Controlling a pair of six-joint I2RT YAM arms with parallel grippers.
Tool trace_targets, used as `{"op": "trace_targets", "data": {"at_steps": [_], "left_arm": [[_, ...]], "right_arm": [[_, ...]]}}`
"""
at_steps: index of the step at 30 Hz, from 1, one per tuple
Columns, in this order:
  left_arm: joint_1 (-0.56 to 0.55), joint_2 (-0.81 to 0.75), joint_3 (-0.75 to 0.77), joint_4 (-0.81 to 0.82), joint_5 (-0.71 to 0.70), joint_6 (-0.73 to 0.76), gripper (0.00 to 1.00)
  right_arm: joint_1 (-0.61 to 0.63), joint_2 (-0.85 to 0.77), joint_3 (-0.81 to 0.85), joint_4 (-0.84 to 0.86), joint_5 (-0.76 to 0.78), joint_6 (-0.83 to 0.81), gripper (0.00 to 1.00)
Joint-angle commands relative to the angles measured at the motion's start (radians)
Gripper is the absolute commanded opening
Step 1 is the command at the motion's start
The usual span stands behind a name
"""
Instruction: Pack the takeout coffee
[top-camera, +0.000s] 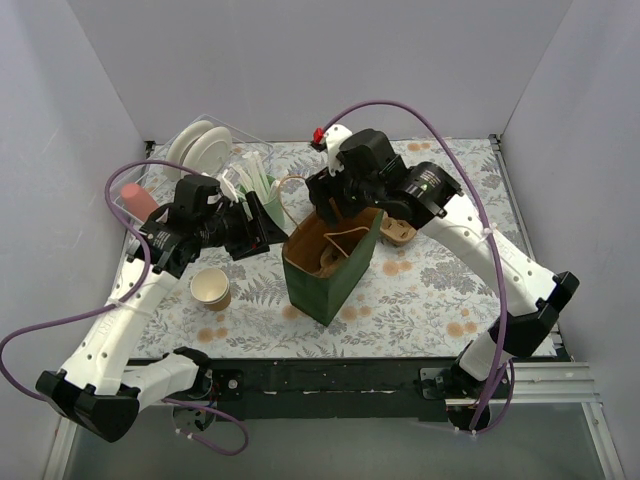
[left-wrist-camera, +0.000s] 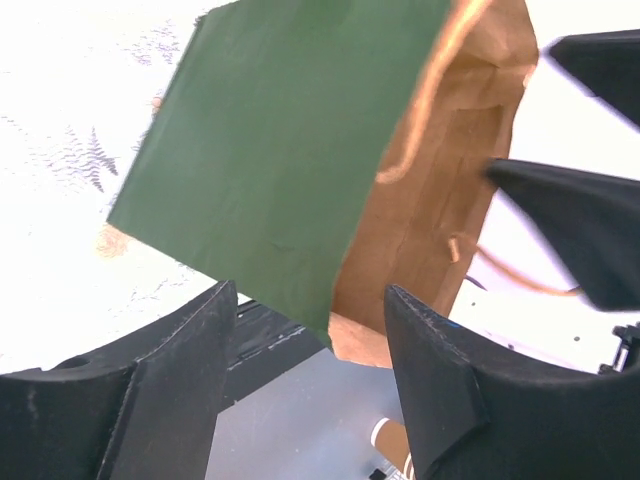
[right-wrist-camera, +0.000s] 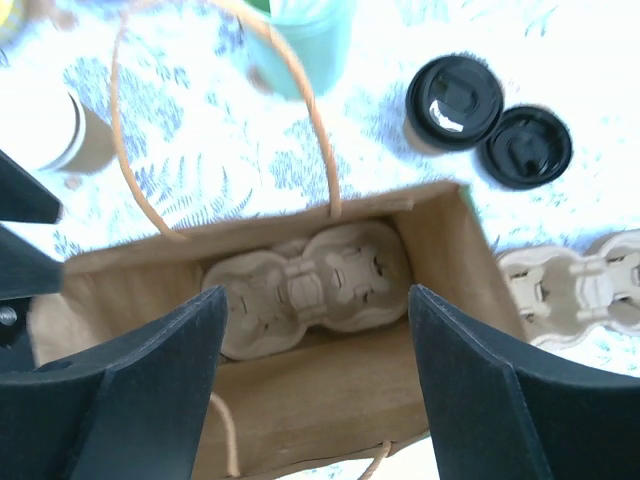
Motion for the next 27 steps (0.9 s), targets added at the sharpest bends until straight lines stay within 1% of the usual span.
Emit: {"op": "trace_targets", "data": {"at_steps": [1, 2, 5, 7, 8, 12, 15, 19, 21, 27], "left_arm": [[0.003, -0.01, 0.055, -0.071, -0.045, 0.023, 0.6], [0.003, -0.01, 0.061, -0.086, -0.068, 0.008, 0.61], [0.004, -0.021, 0.08, -0.12, -0.077, -0.026, 0.62], [0.003, -0.029, 0.081, -0.127, -0.059, -0.051, 0.62], [0.003, -0.036, 0.075, -0.12, -0.036, -0.072, 0.63], [0.004, -0.046, 0.064, -0.119, -0.025, -0.088, 0.63], [0.003, -0.055, 0.048, -0.125, -0.022, -0.089, 0.64], [0.003, -0.067, 0.038, -0.12, -0.025, -0.104, 0.64], [0.003, -0.062, 0.054, -0.127, -0.025, -0.103, 0.64], [0.004, -0.056, 0.083, -0.148, -0.04, -0.097, 0.64]], "right_arm": [[-0.007, -0.024, 0.074, -0.034, 0.042, -0.009, 0.79], [-0.01, -0.024, 0.075, -0.032, 0.047, -0.015, 0.79], [-0.036, -0.028, 0.053, -0.029, 0.062, -0.058, 0.79], [-0.071, -0.031, 0.015, -0.021, 0.068, -0.084, 0.8], [-0.084, -0.034, 0.003, -0.014, 0.064, -0.122, 0.81], [-0.18, -0.019, -0.011, 0.005, -0.033, -0.186, 0.78], [-0.215, -0.002, -0.031, 0.014, -0.076, -0.23, 0.78], [-0.228, 0.007, -0.056, 0.043, -0.177, -0.273, 0.75], [-0.229, 0.013, -0.076, 0.066, -0.191, -0.275, 0.73], [-0.229, 0.035, -0.096, 0.152, -0.211, -0.284, 0.7]]}}
